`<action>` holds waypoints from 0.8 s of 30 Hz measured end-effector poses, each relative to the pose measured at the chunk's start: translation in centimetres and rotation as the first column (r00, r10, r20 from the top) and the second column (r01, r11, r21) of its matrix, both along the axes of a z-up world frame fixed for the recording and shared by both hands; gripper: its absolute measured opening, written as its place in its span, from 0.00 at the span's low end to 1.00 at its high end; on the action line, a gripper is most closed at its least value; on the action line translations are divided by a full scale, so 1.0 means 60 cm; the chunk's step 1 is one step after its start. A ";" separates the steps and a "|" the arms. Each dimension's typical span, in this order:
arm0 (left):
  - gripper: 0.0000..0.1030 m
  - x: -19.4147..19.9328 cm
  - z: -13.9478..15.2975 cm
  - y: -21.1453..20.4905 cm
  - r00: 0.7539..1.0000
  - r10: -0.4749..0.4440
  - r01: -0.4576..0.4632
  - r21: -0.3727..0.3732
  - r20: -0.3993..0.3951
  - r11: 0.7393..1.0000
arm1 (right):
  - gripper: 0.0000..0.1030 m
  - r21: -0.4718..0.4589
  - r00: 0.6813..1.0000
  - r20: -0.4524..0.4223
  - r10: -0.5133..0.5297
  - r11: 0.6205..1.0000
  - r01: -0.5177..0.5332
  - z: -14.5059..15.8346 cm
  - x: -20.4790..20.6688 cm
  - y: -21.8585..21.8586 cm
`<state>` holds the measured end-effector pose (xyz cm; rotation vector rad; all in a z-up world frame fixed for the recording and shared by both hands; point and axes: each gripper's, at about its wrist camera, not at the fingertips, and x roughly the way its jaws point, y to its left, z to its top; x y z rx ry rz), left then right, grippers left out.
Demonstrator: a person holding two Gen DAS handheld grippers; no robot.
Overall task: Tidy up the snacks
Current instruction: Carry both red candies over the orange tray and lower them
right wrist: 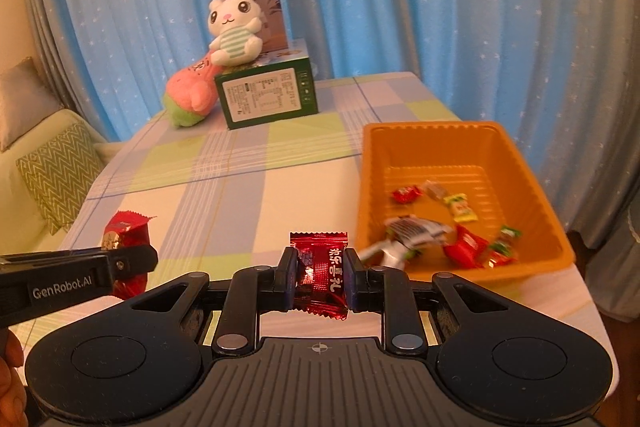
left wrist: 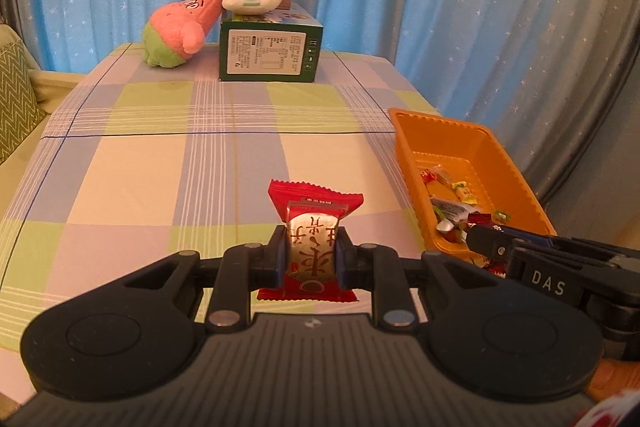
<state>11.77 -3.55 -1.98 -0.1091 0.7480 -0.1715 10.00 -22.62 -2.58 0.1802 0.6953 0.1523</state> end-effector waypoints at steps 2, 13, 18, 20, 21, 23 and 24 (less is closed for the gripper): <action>0.20 -0.007 0.000 -0.011 1.000 -0.015 0.015 0.008 -0.002 1.000 | 0.23 0.003 1.000 0.000 -0.010 1.000 0.010 0.001 -0.011 -0.009; 0.20 -0.033 0.005 -0.061 0.996 -0.084 0.084 0.024 0.004 0.996 | 0.23 0.003 0.998 0.012 -0.069 0.998 0.069 0.008 -0.055 -0.055; 0.20 -0.038 0.009 -0.078 0.994 -0.108 0.108 0.028 0.005 0.994 | 0.23 0.006 0.996 0.020 -0.090 0.996 0.090 0.013 -0.064 -0.071; 0.20 -0.038 0.010 -0.083 0.993 -0.115 0.115 0.029 0.004 0.993 | 0.23 0.007 0.995 0.021 -0.095 0.995 0.095 0.014 -0.067 -0.075; 0.20 -0.038 0.010 -0.085 0.993 -0.118 0.118 0.030 0.004 0.993 | 0.23 0.008 0.995 0.022 -0.099 0.995 0.099 0.015 -0.067 -0.078; 0.20 -0.037 0.012 -0.090 0.992 -0.124 0.124 0.030 0.004 0.992 | 0.23 0.009 0.994 0.024 -0.104 0.995 0.104 0.017 -0.068 -0.081; 0.20 -0.038 0.012 -0.092 0.992 -0.125 0.125 0.030 0.005 0.992 | 0.23 0.009 0.994 0.026 -0.106 0.994 0.106 0.018 -0.067 -0.084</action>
